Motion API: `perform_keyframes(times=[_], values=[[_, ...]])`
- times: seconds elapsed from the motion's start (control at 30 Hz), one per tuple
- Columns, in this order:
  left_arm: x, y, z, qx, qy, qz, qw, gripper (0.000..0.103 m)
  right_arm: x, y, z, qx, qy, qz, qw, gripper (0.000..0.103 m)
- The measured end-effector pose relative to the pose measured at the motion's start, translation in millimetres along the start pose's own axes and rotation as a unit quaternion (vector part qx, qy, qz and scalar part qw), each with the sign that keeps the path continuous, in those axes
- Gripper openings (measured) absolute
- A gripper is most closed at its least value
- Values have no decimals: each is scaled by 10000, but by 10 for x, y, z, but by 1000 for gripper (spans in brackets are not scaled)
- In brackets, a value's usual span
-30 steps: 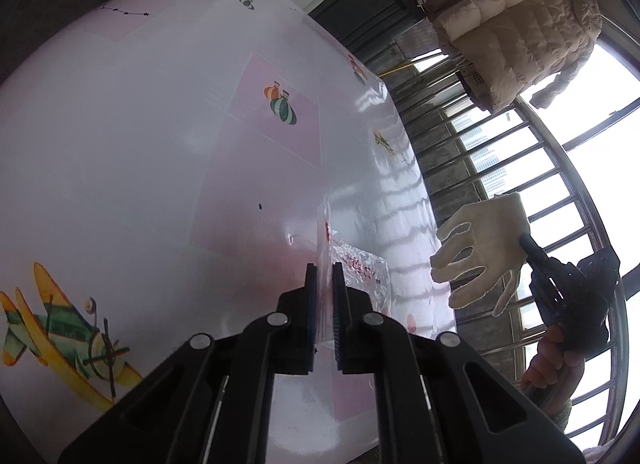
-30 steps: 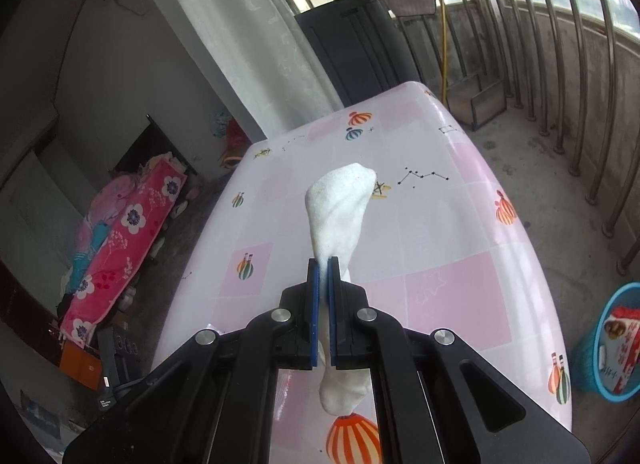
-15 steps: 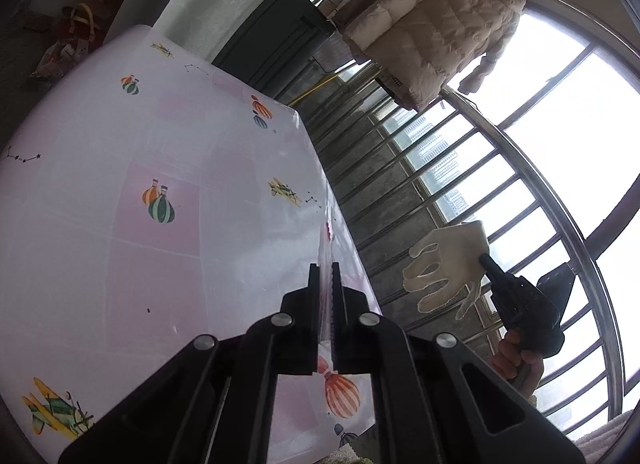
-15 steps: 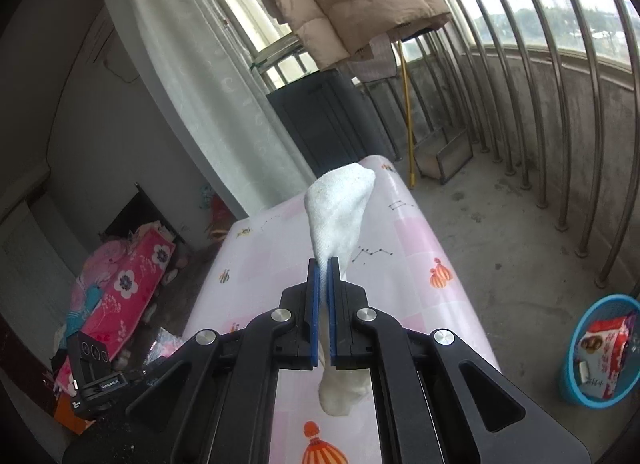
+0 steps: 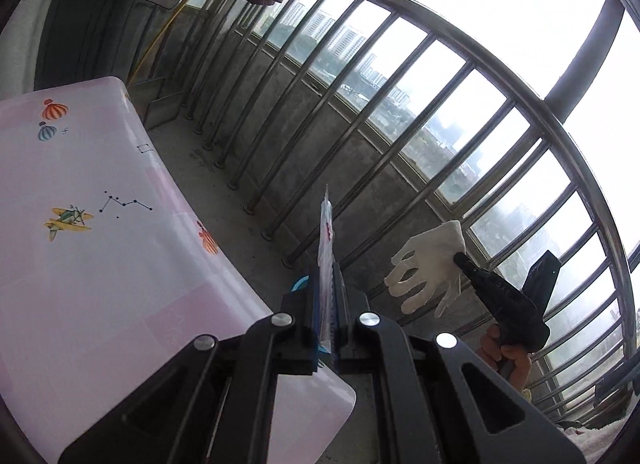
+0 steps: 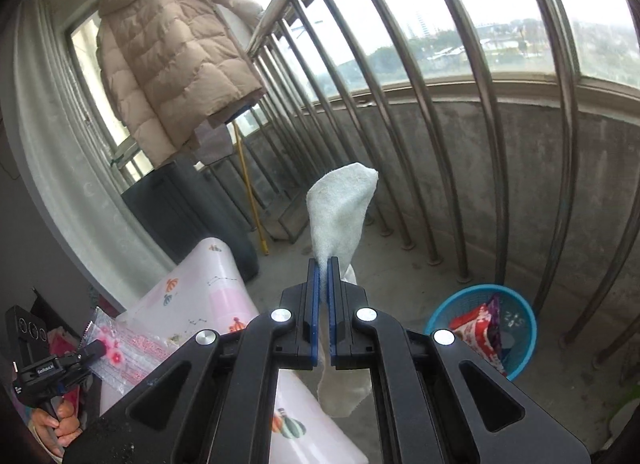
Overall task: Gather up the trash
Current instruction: 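Lift the glove and clear bag and carry them toward the wastebasket, then open both tools over the wastebasket to drop the bag and glove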
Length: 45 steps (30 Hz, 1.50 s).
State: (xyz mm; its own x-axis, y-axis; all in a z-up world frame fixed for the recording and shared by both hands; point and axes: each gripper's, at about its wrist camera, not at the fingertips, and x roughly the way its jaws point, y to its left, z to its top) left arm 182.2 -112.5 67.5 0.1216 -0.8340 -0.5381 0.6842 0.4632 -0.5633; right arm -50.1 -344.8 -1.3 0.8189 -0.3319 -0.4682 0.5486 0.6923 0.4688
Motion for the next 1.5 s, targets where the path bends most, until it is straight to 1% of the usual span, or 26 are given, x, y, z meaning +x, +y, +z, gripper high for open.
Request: perform_keyframes(times=[0.1, 0.17, 0.27, 0.4, 0.5, 0.53, 0.6, 0.67, 0.7, 0.77, 0.8, 0.83, 0.87, 0.93, 1.0, 1.1, 1.17, 1.27, 1.37, 1.4, 1.43, 1.47, 1.5], values=[[730, -243, 145, 254, 591, -35, 9979, 4, 124, -384, -69, 316, 95, -483, 9983, 2], [1245, -399, 170, 375, 1012, 0, 9942, 4, 204, -644, -106, 585, 176, -636, 9961, 2], [2031, -650, 135, 580, 1601, 115, 9853, 4, 334, -960, -176, 817, 281, -1007, 9912, 2], [2987, -896, -17, 874, 2253, 295, 9699, 4, 485, -1338, -236, 1163, 415, -1269, 9842, 2], [3618, -943, -174, 1022, 2650, 539, 9573, 4, 528, -1506, -312, 1331, 497, -1370, 9803, 2], [3803, -942, -226, 1031, 2738, 610, 9543, 4, 544, -1545, -327, 1357, 519, -1400, 9794, 2], [4137, -935, -317, 1016, 2831, 703, 9511, 6, 544, -1615, -350, 1385, 548, -1452, 9781, 2], [4357, -854, -444, 979, 2950, 931, 9459, 6, 547, -1671, -351, 1448, 570, -1469, 9768, 2], [4465, -851, -503, 933, 2985, 983, 9447, 7, 562, -1686, -349, 1473, 584, -1460, 9765, 2], [4627, -814, -597, 994, 3064, 1191, 9392, 7, 552, -1670, -346, 1491, 599, -1478, 9759, 2], [4680, -798, -631, 965, 3119, 1218, 9373, 12, 571, -1685, -347, 1500, 615, -1470, 9758, 2], [4713, -777, -663, 865, 3162, 1131, 9380, 19, 575, -1692, -356, 1510, 631, -1462, 9756, 2], [4722, -759, -658, 761, 3140, 1061, 9404, 22, 596, -1700, -356, 1519, 648, -1464, 9753, 2], [4692, -746, -615, 574, 3003, 958, 9473, 40, 633, -1710, -366, 1534, 685, -1463, 9749, 2], [4642, -743, -532, 396, 2880, 725, 9541, 45, 668, -1737, -381, 1553, 721, -1460, 9743, 2], [4527, -763, -369, 259, 2662, 585, 9618, 45, 717, -1744, -389, 1547, 768, -1432, 9745, 2], [4393, -803, -231, 269, 2514, 469, 9664, 45, 749, -1734, -380, 1536, 792, -1407, 9748, 2], [4096, -813, -11, 299, 2238, 379, 9734, 45, 851, -1691, -364, 1495, 903, -1199, 9773, 2], [3647, -813, 216, 364, 1939, 328, 9798, 45, 1032, -1567, -349, 1362, 1094, -901, 9805, 2], [3479, -798, 273, 392, 1825, 326, 9819, 47, 1107, -1523, -346, 1295, 1149, -832, 9814, 3], [3294, -772, 325, 423, 1708, 320, 9839, 51, 1183, -1481, -347, 1209, 1189, -793, 9823, 3], [3092, -746, 365, 474, 1585, 366, 9855, 52, 1264, -1449, -357, 1105, 1226, -793, 9831, 3], [2892, -713, 390, 533, 1459, 480, 9867, 53, 1354, -1427, -381, 985, 1275, -833, 9834, 3]])
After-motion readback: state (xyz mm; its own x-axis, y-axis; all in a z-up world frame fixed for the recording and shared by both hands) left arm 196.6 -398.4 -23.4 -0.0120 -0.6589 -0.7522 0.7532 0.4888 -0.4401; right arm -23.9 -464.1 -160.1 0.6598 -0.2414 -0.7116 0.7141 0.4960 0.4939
